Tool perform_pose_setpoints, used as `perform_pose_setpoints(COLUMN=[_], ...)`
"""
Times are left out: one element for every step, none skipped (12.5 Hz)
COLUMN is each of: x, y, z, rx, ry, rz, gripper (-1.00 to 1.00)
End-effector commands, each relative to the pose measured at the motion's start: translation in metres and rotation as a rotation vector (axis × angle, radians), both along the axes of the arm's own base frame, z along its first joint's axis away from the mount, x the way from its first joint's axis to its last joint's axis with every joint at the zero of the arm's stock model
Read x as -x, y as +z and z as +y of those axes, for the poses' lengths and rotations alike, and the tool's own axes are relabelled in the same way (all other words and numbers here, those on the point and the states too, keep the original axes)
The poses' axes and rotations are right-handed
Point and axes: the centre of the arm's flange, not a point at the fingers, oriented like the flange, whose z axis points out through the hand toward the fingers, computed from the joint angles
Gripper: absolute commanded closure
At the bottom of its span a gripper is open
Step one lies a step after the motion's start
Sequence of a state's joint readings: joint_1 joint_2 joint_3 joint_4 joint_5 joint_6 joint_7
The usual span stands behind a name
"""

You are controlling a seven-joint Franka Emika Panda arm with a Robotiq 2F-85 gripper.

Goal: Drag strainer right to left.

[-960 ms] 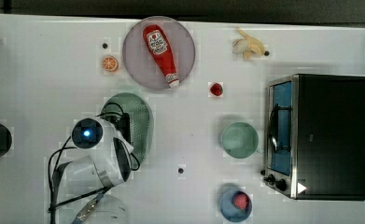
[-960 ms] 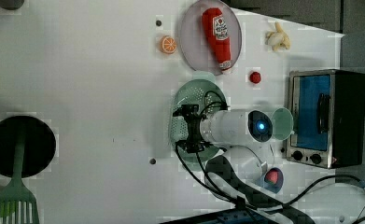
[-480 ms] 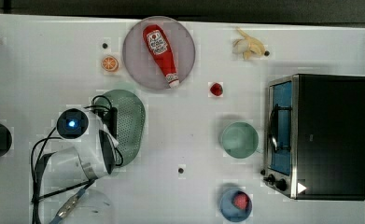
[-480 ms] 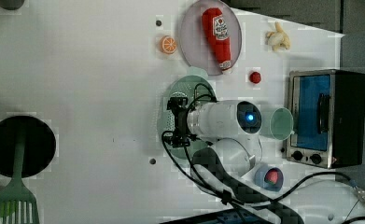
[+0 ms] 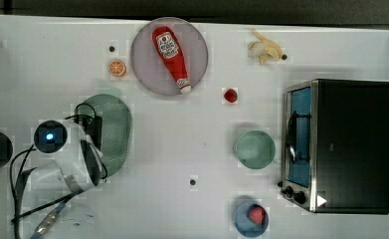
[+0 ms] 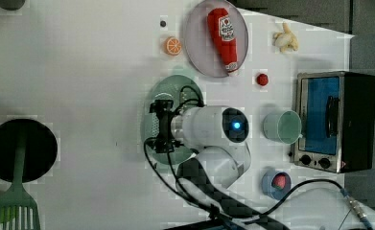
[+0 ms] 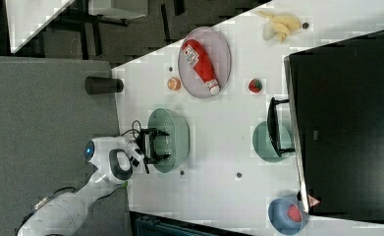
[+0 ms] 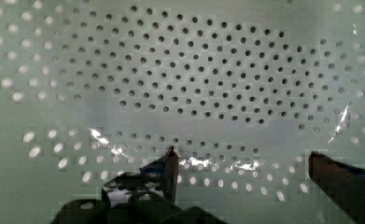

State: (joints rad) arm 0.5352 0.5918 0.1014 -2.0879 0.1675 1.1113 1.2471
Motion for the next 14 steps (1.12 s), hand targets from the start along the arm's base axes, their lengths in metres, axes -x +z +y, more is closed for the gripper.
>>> perform_pose_setpoints(x=[0.006, 0.006, 0.005, 0.005, 0.006, 0.006, 0.007, 0.005, 0.005, 0.004, 0.0, -0.008, -0.014, -0.023], y=[0.01, 0.01, 0.011, 0.012, 0.012, 0.014, 0.013, 0.014, 0.015, 0.016, 0.023, 0.035, 0.051, 0.073], z=[0.039, 0.045, 0.051, 0.057, 0.063, 0.069, 0.074, 0.079, 0.084, 0.085, 0.082, 0.076, 0.066, 0.054], rx=[-0.012, -0.019, -0.029, -0.038, -0.042, -0.049, -0.053, -0.061, -0.066, -0.065, -0.061, -0.052, -0.029, -0.007], ry=[0.016, 0.012, 0.005, 0.001, 0.008, 0.013, 0.011, 0.011, 0.016, 0.022, 0.048, 0.1, 0.174, 0.264], rz=[-0.016, -0.014, -0.015, -0.014, -0.018, -0.024, -0.02, -0.028, -0.032, -0.038, -0.058, -0.086, -0.093, -0.106], gripper=[-1.0, -1.0, -1.0, -1.0, -1.0, -1.0, -1.0, -1.0, -1.0, -1.0, -1.0, -1.0, -1.0, -1.0])
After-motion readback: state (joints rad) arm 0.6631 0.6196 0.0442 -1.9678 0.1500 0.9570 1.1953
